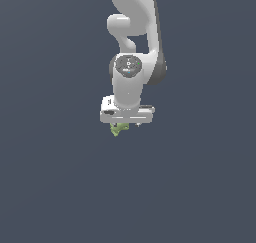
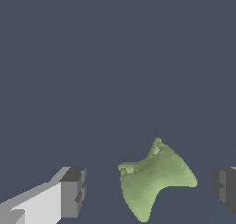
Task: Pick up the object and move it to a goal position.
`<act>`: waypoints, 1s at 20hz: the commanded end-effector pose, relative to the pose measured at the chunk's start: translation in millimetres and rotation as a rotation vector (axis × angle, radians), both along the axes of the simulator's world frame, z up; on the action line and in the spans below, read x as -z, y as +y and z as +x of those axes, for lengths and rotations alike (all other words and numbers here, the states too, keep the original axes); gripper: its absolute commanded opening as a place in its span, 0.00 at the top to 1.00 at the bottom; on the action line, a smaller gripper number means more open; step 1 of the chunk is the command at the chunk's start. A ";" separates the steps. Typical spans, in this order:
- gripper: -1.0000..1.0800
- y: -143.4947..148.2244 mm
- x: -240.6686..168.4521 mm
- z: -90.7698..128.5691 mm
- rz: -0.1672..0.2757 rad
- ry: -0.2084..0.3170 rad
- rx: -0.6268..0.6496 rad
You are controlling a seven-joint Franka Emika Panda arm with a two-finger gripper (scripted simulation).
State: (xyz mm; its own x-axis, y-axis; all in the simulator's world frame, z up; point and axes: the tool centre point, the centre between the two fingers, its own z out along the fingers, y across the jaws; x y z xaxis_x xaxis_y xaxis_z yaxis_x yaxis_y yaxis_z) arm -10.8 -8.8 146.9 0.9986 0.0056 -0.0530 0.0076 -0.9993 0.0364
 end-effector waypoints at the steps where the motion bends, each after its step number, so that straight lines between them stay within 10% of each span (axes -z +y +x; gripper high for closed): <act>1: 0.04 0.0 0.0 0.0 0.000 0.000 0.000; 20: 0.04 -18.4 -9.3 -0.4 -0.004 -0.006 0.033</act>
